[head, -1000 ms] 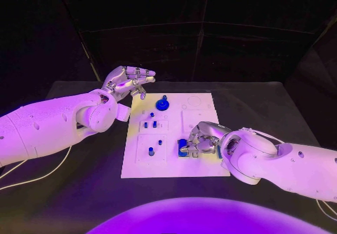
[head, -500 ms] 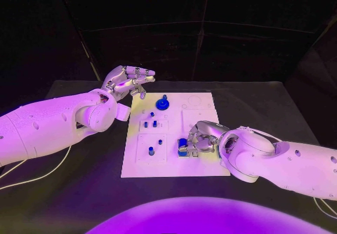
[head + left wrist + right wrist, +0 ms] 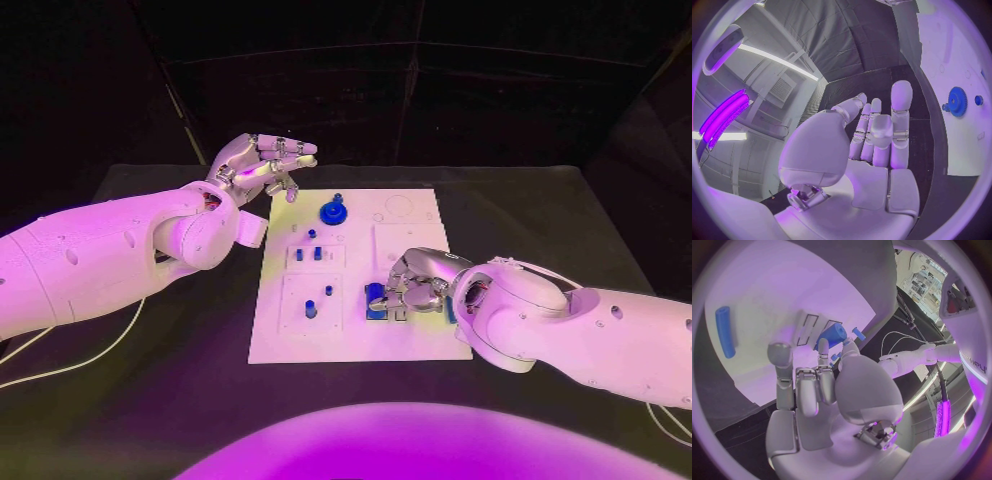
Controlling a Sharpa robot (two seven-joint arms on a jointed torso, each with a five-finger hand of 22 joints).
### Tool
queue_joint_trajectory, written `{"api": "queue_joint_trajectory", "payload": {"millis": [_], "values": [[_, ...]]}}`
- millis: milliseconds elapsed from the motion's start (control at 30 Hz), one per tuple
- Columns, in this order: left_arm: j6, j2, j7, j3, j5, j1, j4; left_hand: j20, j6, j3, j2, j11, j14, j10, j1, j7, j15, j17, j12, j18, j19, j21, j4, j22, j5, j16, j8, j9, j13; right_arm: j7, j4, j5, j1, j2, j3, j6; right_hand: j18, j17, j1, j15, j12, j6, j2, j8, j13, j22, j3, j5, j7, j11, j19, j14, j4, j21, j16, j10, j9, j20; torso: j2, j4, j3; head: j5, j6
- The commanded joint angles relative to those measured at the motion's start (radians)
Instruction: Assemble the parts on the task board
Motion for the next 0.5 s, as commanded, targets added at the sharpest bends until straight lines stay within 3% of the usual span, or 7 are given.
{"api": "queue_joint_trajectory", "payload": {"millis": [33, 367, 500], "values": [[0.013, -0.003, 0.002, 0.0, 0.003, 0.002, 0.001, 0.004, -0.005, 0.003, 0.005, -0.002, -0.003, -0.006, -0.004, 0.002, 0.006, -0.001, 0.006, 0.006, -0.003, -0.006, 0.004, -0.001, 0.002, 0.005, 0.005, 0.001, 0.001, 0.017, 0.003, 0.009, -0.002, -0.006, -0.002, 0.037, -0.007, 0.226, 0.003, -0.005, 0.006, 0.004, 0.011, 0.002, 0.162, -0.001, 0.0, 0.016, -0.001, -0.007, -0.001, 0.098, -0.008, -0.003, -0.002, 0.043, 0.002, -0.007, 0.0, -0.0009, 0.0, 0.001, 0.001], [0.013, -0.008, 0.002, 0.0, 0.003, 0.002, 0.002, 0.004, -0.005, 0.003, 0.005, -0.002, -0.003, -0.006, -0.004, 0.002, 0.006, -0.001, 0.006, 0.006, -0.003, -0.006, 0.004, -0.001, 0.002, 0.005, 0.005, 0.001, 0.001, 0.042, 0.01, 0.025, -0.002, -0.016, -0.002, 0.027, -0.007, 0.225, 0.018, -0.006, 0.004, 0.004, 0.016, 0.0, 0.161, -0.003, 0.0, 0.035, -0.001, -0.008, -0.002, 0.098, -0.02, -0.005, -0.003, 0.042, 0.002, -0.008, 0.0, 0.0, 0.0001, -0.001, 0.001], [0.014, -0.007, 0.002, 0.0, 0.003, 0.001, 0.001, 0.004, -0.005, 0.003, 0.005, -0.002, -0.003, -0.006, -0.004, 0.002, 0.006, -0.001, 0.006, 0.006, -0.003, -0.006, 0.004, -0.001, 0.002, 0.005, 0.005, 0.001, 0.001, 0.06, 0.014, 0.036, -0.002, -0.026, -0.002, -0.003, -0.007, 0.224, 0.005, -0.004, 0.003, 0.004, 0.019, -0.001, 0.16, -0.004, -0.008, 0.036, 0.001, -0.006, -0.002, 0.097, -0.013, -0.006, -0.003, 0.041, 0.002, -0.008, 0.0, -0.0005, 0.0001, -0.003, 0.001]]}}
